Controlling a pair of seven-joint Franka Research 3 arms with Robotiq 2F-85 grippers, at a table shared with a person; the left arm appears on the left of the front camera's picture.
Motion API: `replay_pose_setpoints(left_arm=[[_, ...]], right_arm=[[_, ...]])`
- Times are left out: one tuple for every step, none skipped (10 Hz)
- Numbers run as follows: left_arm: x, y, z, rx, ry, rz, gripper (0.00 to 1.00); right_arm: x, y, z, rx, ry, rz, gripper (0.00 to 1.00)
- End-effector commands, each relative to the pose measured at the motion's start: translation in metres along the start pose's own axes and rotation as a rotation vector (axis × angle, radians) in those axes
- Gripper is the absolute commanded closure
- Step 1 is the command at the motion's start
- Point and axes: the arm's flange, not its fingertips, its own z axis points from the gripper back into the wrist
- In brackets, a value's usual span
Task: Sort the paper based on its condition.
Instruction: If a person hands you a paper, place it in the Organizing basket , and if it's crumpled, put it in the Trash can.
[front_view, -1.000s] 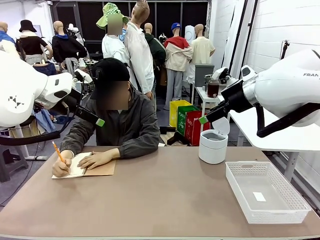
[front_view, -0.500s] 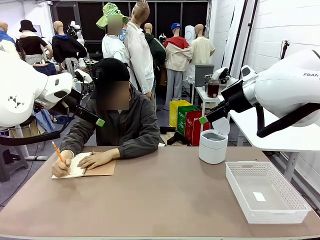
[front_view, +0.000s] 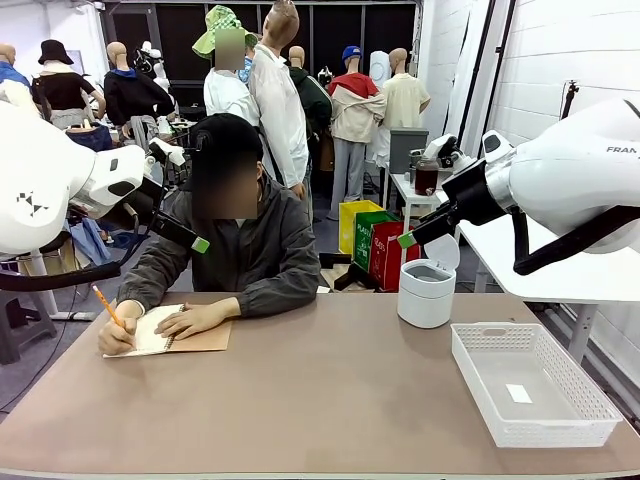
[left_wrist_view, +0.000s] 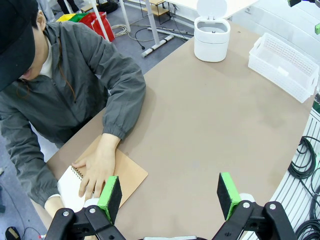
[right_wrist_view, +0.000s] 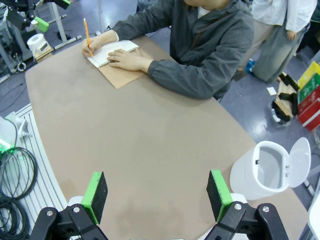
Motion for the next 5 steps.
replay_pose_setpoints(left_arm=[[0.0003,0.0008,0.0012,-0.006,0.005,0.003,0.0],[0.0003,0.0008,0.0012,-0.006,0.005,0.003,0.0],[0.0003,0.0008,0.0012,-0.006,0.005,0.003,0.0],[0.0003,0.0008,0.0012,-0.006,0.005,0.003,0.0],[0.0003,0.0008,0.0012,-0.006,0.005,0.003,0.0]], right_arm=[[-0.0008,-0.0001,0.0004,0.009,0.001,-0.003,0.0],[-0.0008,-0.0001,0.0004,0.009,0.001,-0.003,0.0],[-0.0008,-0.0001,0.0004,0.009,0.001,-0.003,0.0],[-0.0008,-0.0001,0.0004,0.009,0.001,-0.003,0.0],[-0.0008,-0.0001,0.0004,0.009,0.001,-0.003,0.0]])
